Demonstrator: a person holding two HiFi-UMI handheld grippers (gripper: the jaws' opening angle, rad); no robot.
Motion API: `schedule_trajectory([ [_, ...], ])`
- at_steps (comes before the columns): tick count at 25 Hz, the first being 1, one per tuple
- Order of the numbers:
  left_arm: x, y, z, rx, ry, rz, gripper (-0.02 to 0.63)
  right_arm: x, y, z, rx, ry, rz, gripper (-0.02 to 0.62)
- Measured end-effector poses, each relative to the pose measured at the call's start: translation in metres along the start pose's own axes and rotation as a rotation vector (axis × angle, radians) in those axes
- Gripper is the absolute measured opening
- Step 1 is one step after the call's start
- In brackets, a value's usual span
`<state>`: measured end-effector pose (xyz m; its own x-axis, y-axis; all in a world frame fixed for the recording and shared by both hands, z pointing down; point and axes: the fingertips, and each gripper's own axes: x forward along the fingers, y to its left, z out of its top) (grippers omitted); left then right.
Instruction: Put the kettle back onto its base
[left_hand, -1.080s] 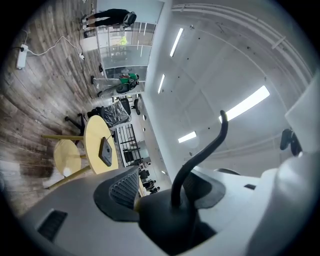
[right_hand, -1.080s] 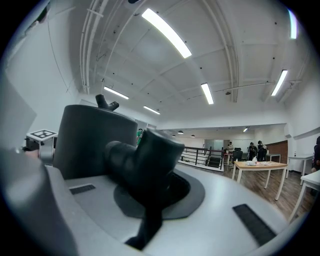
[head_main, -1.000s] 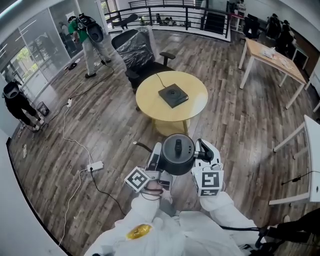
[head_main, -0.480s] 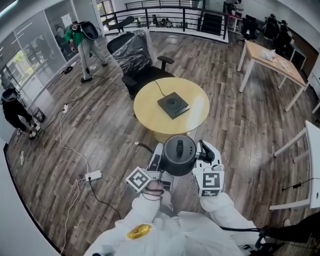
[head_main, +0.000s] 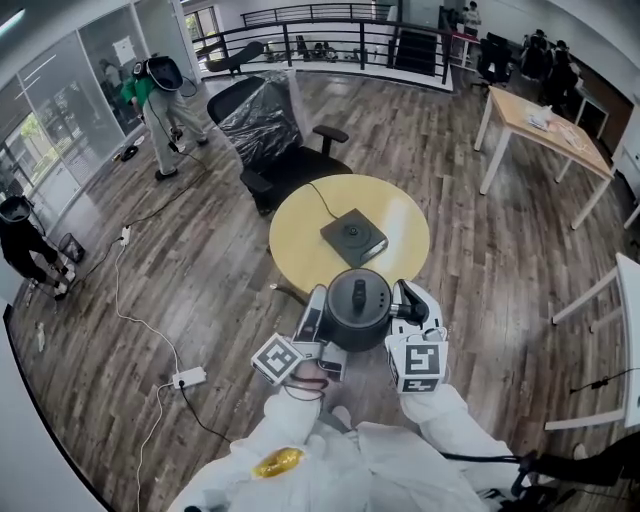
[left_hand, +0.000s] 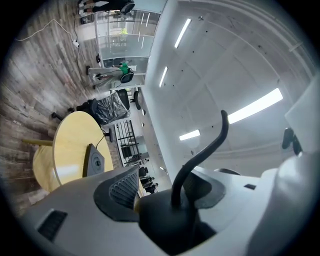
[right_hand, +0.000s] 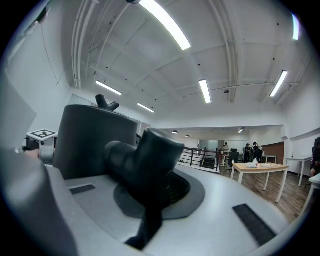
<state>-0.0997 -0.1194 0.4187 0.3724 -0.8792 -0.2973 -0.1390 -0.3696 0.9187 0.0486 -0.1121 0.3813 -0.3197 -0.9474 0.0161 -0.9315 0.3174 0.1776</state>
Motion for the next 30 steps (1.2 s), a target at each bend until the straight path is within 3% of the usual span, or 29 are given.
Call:
schedule_trajectory([
  [15,0.067,0.049,0.029,-0.058,0.055,0.022,0.262,0.077,-0.013,-0.021,0.008,0.06,-0.059,0.009],
  [30,0.177,0.105,0.05,-0.036,0.027,0.065,0.262,0.197,-0.066,-0.041,0.022,0.04,-0.005,0.009],
])
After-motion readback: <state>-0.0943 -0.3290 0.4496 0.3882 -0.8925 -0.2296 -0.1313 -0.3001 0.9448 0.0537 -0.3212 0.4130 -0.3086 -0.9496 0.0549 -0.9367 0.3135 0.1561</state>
